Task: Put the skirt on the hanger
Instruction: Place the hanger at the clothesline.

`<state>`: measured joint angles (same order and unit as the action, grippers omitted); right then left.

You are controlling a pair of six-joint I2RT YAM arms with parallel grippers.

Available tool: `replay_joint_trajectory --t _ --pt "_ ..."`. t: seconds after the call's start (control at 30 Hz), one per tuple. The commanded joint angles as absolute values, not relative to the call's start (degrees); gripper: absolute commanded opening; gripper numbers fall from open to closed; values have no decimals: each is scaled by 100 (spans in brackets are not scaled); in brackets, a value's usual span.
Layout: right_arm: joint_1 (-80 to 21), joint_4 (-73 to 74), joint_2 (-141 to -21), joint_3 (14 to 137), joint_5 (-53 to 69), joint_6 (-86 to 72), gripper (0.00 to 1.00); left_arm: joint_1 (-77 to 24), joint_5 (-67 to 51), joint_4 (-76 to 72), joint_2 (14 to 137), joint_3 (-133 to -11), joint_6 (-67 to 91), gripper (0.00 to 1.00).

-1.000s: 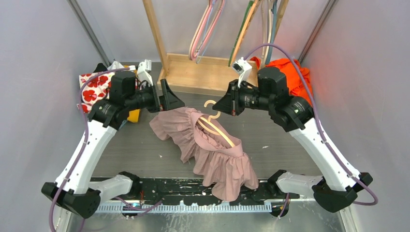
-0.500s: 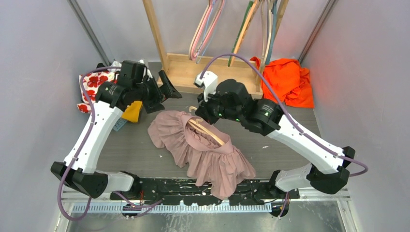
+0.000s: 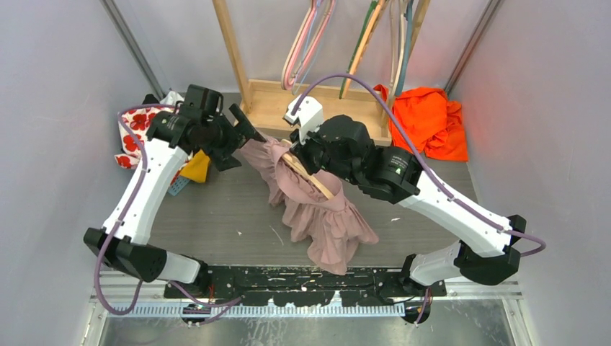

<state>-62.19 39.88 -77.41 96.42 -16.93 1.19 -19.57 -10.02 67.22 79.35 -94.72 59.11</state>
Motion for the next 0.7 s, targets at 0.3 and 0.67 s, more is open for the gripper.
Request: replay_joint_trajectory --t 0.3,0.67 --pt "-6428 3072 -7656 10001 -887 -21 1 -1850 -945 5896 8441 -9604 6655 99" --pt "-6442 2601 -7874 10081 -926 -35 1 -1890 -1655 4749 8136 -8822 6501 28"
